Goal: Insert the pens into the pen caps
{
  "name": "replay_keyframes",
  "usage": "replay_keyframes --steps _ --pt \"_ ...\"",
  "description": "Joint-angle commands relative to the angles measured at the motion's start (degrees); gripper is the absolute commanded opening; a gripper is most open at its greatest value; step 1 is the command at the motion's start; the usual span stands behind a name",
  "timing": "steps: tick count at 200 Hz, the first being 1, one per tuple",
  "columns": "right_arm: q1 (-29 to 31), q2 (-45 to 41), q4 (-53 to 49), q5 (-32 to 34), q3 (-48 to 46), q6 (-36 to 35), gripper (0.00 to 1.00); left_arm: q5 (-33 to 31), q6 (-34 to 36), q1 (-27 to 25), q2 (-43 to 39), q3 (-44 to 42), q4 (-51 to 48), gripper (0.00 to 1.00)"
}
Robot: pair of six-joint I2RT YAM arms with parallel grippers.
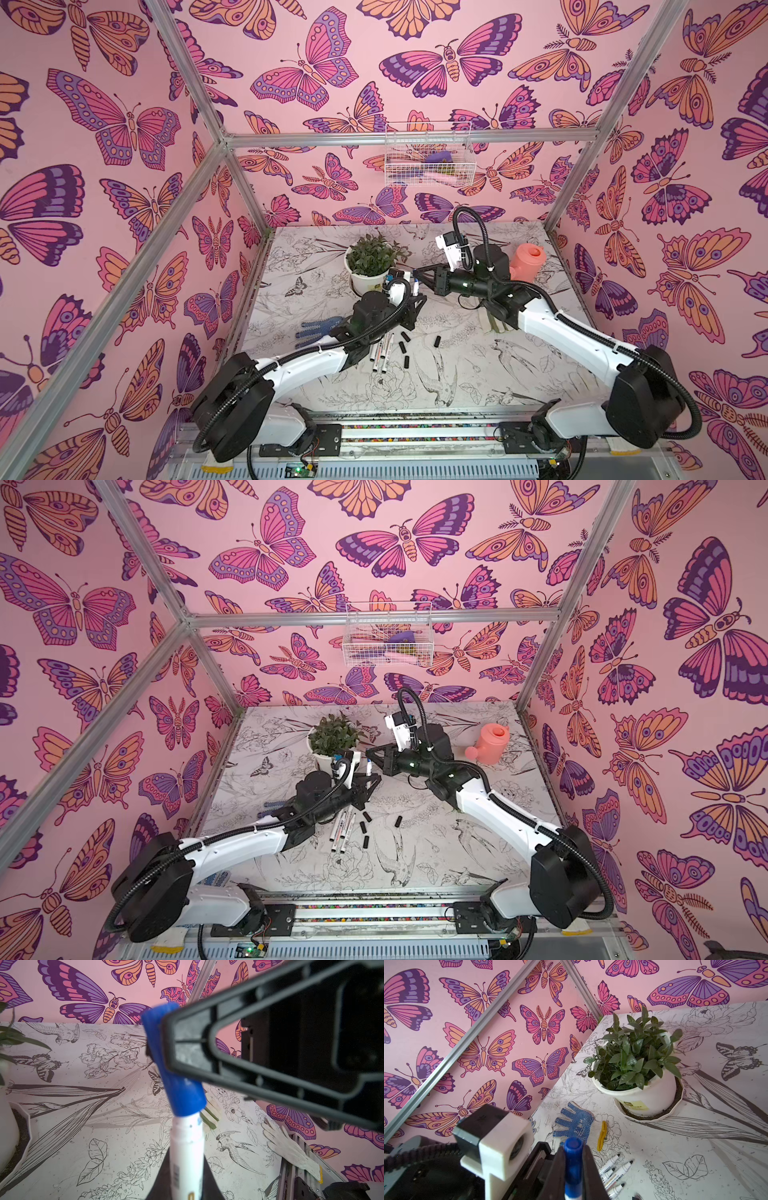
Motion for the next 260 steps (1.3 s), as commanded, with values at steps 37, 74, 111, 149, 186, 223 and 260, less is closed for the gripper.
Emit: replay_keyframes --steps 37,74,111,149,186,223,260 --pt "0.39 -2.34 1.00 -1.67 -1.77 0.42 0.00 1.84 -1.67 2.25 -0.20 1.15 6.72 0.00" --pt "0.43 -3.69 0.38 -4.56 -1.33 -1.15 0.00 4.53 -1.82 4.17 -0.18 4.48 8.64 0.00" --pt "0.47 -5.55 -5.01 -10.02 0.02 -5.79 0.01 3.25 4.22 4.26 -0.32 8.39 6.12 0.00" --pt "0.45 -7.37 -9.47 -11.15 0.36 -8.74 0.05 -2.13 11.35 2.72 -0.15 6.46 13.04 0.00" --pt "0.56 -8.01 -9.88 -10.88 0.15 -8.89 0.08 -4.25 13.71 1.58 -0.21 4.08 19.46 0.00" --pt "0.60 -8.17 -10.41 -9.61 1.00 -9.12 0.17 -3.57 14.47 0.42 0.13 2.54 22.91 0.00" --pt "0.52 -8.60 -10.55 -7.61 2.43 -9.73 0.22 -4.22 14.98 -0.74 0.23 0.84 23.72 0.00"
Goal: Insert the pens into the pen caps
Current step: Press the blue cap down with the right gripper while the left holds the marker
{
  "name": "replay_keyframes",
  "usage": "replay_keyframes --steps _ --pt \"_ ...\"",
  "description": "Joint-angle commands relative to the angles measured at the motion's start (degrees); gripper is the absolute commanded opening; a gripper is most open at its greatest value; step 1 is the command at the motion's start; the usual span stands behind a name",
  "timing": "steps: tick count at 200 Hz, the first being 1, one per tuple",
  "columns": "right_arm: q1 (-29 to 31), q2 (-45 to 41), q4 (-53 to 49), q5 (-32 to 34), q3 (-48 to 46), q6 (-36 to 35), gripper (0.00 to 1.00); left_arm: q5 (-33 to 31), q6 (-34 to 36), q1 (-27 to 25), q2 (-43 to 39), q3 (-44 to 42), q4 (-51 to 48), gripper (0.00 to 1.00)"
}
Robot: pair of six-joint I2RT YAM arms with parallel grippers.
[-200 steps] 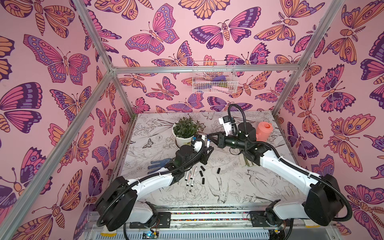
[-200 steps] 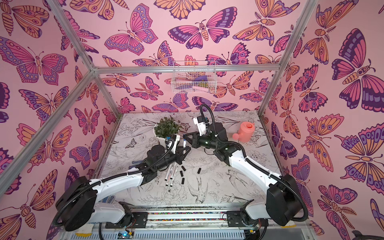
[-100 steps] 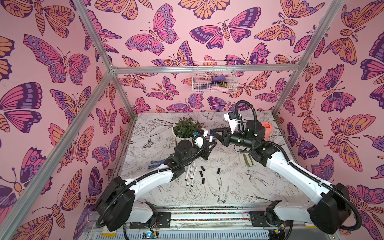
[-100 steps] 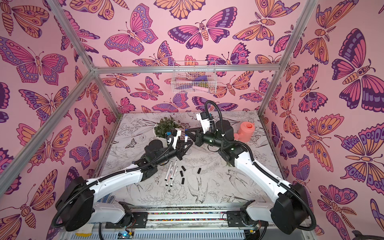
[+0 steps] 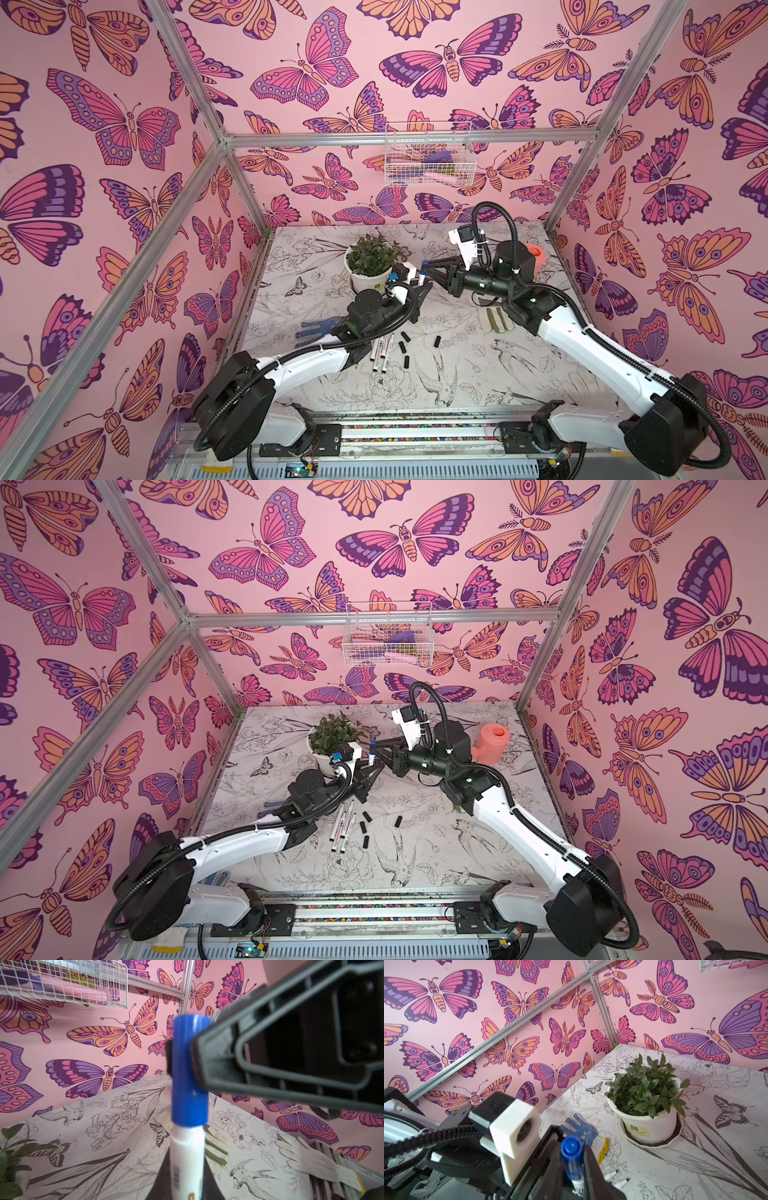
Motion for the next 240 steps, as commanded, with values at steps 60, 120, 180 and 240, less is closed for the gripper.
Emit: replay_keyframes --steps 60,120,180,240 --pt "1.32 -2.50 -9.33 1.25 3.09 -3.58 0.41 -4.34 2.92 -1.30 -0.37 -1.99 9.24 0.00" --pt "1.37 -3.28 -12.40 7.40 7.98 -7.21 0.41 -5.20 2.07 -1.83 -0.41 -4.11 8.27 0.00" --pt "3.15 3.30 -12.17 5.56 12.68 -7.00 0.40 -5.78 1.61 -2.88 -0.06 -4.39 7.57 0.00" --pt "4.38 5.23 -12.69 5.94 12.05 -6.40 0.28 -5.51 1.72 -2.97 -0.02 -4.02 7.16 0.00"
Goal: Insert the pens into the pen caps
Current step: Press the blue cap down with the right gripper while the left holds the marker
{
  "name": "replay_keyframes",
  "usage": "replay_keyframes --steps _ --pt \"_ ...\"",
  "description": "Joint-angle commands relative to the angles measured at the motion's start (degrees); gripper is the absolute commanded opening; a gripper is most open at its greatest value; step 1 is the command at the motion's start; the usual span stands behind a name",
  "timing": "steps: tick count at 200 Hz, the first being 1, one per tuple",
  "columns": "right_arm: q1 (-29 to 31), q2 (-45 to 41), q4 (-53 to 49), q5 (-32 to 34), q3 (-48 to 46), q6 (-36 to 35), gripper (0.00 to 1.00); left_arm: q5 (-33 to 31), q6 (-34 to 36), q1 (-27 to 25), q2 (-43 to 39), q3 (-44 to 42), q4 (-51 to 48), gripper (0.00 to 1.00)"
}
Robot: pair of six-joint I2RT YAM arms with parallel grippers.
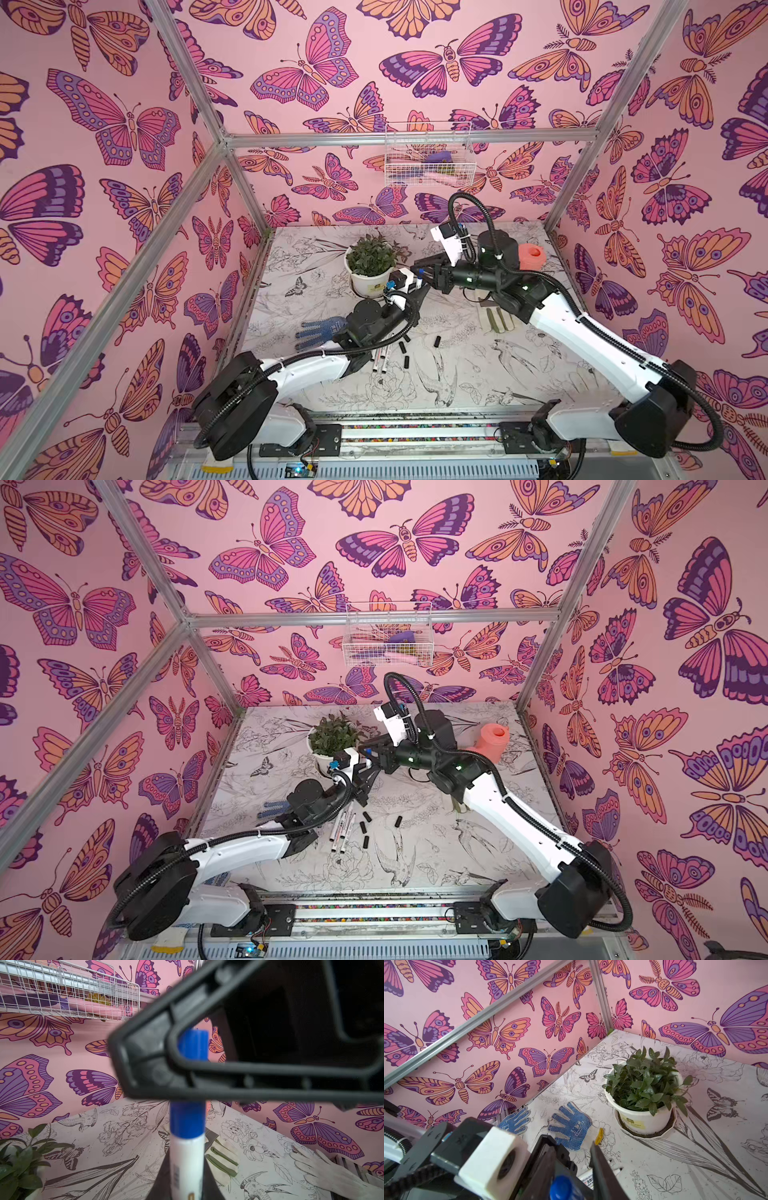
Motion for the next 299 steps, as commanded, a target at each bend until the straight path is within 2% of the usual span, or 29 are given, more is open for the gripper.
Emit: replay_keyframes --steps 1,76,112,159,179,195,227,261,299 --pt "0.35 -0.30 -0.03 0.00 0.83 -0.32 0.27 -0.18 -0.13 -0.41 -0.02 -0.11 1.24 0.00" --pt "0.41 -0.02 -0.77 -0.61 -2.07 3.06 0.10 -0.13 0.81 -0.41 -0.11 1.24 0.76 0.00" --pt "0.13 2.31 -3.01 -2.13 -3.13 5.55 0.06 -0.26 1.70 -0.41 -2.28 2.99 1.66 0.00" --pt "-7.09 7.41 -5.96 -6.14 -3.17 13.59 0.01 1.93 3.28 -0.41 -4.38 6.83 1.97 0.00" --pt "-9.47 10.35 -10.21 -7.10 -1.30 14.26 0.00 3.33 2.65 -0.41 -4.40 8.46 2.13 0.00" --pt "-9.51 12.21 -12.98 -7.07 -0.01 13.52 0.00 3.77 1.65 -0.33 -3.22 9.37 4.07 0.00" --pt "-9.25 15.19 -13.42 -11.83 -0.03 14.87 0.00 7.83 0.43 0.93 1.37 14.29 7.19 0.00" --pt "-8.55 15.59 -13.98 -14.80 0.28 14.28 0.00 10.01 -2.75 4.76 7.16 20.00 11.50 0.00" --pt "-7.22 16.51 -17.54 -14.85 1.64 11.97 0.00 12.12 -3.07 7.12 9.99 23.30 12.83 0.00"
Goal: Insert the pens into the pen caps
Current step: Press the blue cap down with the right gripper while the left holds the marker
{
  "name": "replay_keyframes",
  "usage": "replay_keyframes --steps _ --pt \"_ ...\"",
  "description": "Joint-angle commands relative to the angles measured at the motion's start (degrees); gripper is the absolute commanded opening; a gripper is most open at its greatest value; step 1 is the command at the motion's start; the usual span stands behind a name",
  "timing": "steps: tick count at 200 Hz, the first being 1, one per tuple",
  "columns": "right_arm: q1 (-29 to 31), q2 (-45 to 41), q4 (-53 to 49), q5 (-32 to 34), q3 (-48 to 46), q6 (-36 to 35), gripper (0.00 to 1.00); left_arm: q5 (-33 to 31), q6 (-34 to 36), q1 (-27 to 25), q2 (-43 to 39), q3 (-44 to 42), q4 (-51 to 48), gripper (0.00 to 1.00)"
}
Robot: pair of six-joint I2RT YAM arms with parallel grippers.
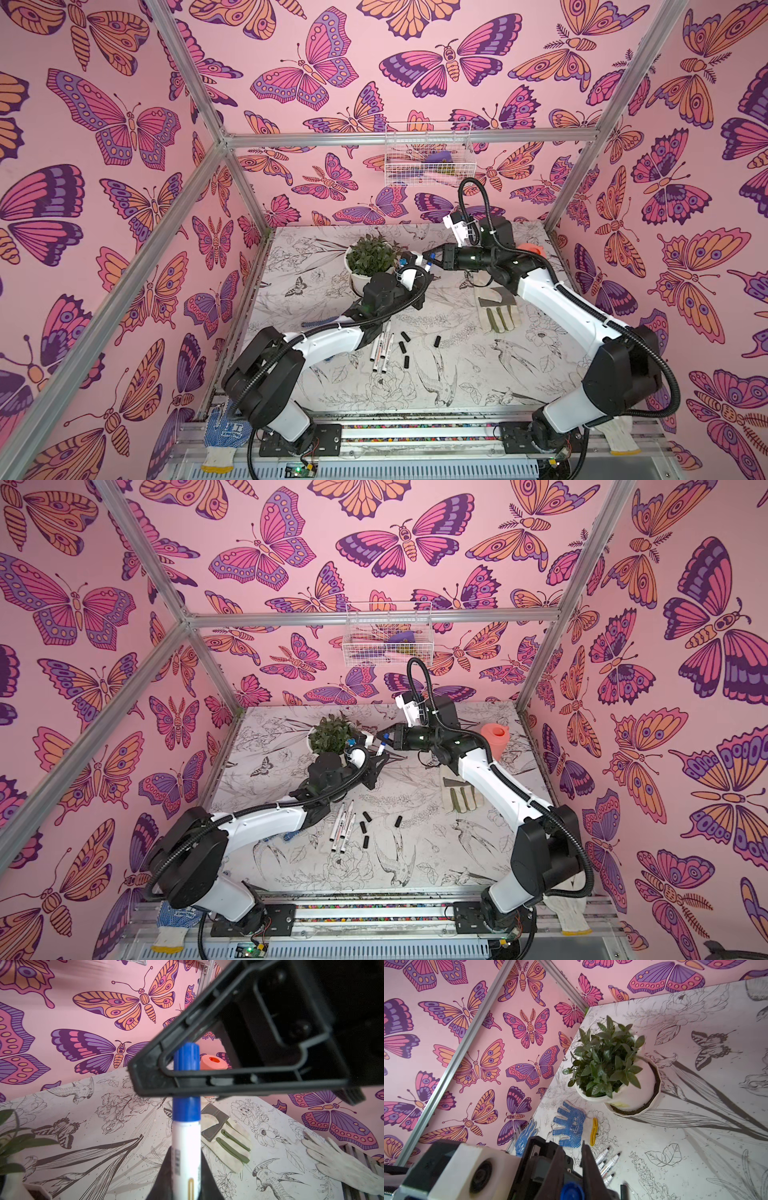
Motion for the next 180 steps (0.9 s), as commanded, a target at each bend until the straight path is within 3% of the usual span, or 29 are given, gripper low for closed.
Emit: replay_keyframes --steps 1,82,180 --pt "4.43 3.86 -16.72 -5.69 -3.04 -1.87 0.00 4.39 -0.10 0.97 -2.10 9.19 25.01 0.00" --pt "6.62 6.84 -25.34 -8.83 1.05 -8.11 0.00 5.05 1.80 2.96 -0.62 13.52 23.39 0.00" --pt "7.77 6.29 -31.69 -11.59 -0.50 -12.95 0.00 5.31 2.78 4.08 3.15 20.03 23.36 0.00"
